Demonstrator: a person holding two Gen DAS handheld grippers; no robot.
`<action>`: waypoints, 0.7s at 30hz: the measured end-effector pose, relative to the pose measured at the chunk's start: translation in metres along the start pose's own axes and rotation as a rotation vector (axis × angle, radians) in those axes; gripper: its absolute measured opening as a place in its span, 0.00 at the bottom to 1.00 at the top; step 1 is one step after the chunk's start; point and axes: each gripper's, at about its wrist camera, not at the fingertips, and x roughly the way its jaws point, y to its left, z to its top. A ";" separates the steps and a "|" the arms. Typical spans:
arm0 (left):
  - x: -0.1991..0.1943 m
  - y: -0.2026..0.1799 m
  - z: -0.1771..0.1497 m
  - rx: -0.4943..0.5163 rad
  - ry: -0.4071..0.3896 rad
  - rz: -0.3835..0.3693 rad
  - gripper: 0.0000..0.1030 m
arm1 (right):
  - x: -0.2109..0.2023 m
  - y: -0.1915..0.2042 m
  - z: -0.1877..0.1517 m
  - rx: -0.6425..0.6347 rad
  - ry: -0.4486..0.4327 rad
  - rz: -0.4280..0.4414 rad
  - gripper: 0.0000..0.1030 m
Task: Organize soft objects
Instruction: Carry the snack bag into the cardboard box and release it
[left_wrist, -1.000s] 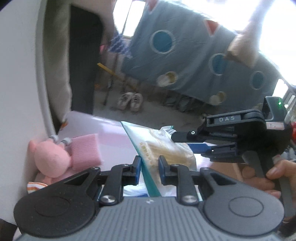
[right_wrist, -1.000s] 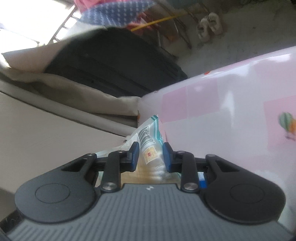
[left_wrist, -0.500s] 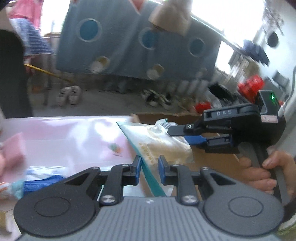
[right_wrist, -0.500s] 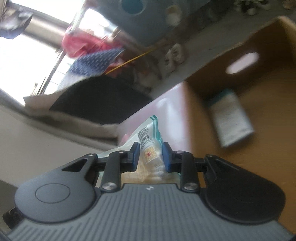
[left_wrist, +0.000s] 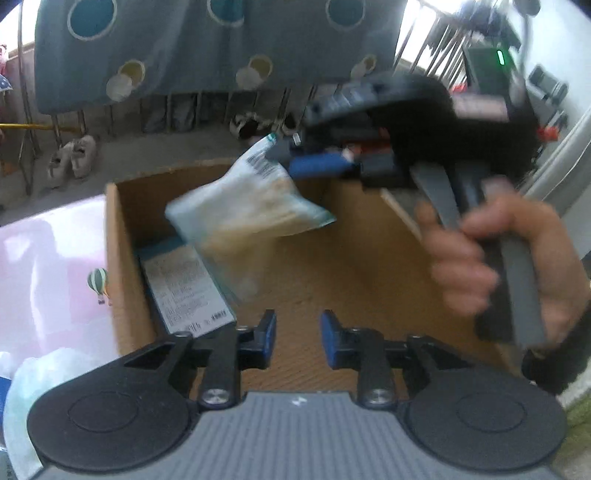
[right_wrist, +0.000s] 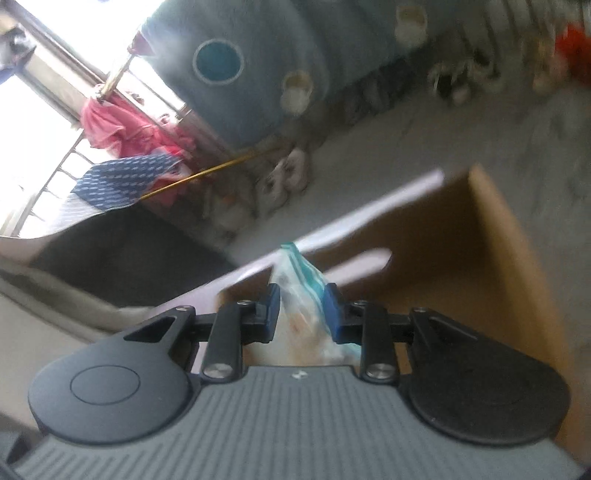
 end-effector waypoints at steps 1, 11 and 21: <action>0.005 0.001 -0.002 0.001 0.013 0.006 0.31 | 0.009 -0.002 0.003 -0.015 -0.006 -0.015 0.26; -0.031 0.025 -0.015 0.013 -0.037 0.074 0.33 | 0.007 -0.015 -0.013 0.091 0.022 -0.045 0.25; -0.111 0.078 -0.026 -0.057 -0.179 0.158 0.45 | 0.005 -0.015 -0.024 0.215 -0.012 -0.101 0.40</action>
